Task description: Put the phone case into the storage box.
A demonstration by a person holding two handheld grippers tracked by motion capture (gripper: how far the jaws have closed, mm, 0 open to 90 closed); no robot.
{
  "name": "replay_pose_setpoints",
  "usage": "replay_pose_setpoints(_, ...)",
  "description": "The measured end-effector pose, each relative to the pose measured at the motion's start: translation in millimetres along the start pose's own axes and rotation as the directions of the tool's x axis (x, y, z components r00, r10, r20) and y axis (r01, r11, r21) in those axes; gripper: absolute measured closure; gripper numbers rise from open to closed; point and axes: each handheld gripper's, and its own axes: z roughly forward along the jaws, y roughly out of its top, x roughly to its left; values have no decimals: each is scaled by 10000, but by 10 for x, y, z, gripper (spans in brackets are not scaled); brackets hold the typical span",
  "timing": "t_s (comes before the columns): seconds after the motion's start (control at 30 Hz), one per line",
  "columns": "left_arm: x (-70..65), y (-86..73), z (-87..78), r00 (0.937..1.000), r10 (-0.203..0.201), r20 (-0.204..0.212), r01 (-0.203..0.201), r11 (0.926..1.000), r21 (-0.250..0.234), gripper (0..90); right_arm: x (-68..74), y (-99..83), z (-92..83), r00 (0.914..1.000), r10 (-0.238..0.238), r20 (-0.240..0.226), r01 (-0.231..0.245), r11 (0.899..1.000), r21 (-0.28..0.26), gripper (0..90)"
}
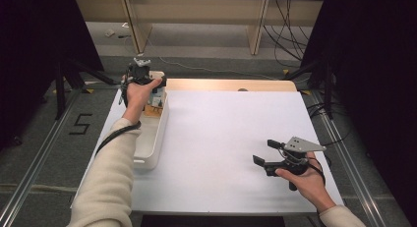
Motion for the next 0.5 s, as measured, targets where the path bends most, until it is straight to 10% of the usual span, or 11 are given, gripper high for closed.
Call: replay_pose_setpoints(0.5, 0, -19, 30, 10000, 55, -3, -55, 9999, 116, 109, 1, -1, 1, 10000, 1, -8, -1, 10000, 19, 159)
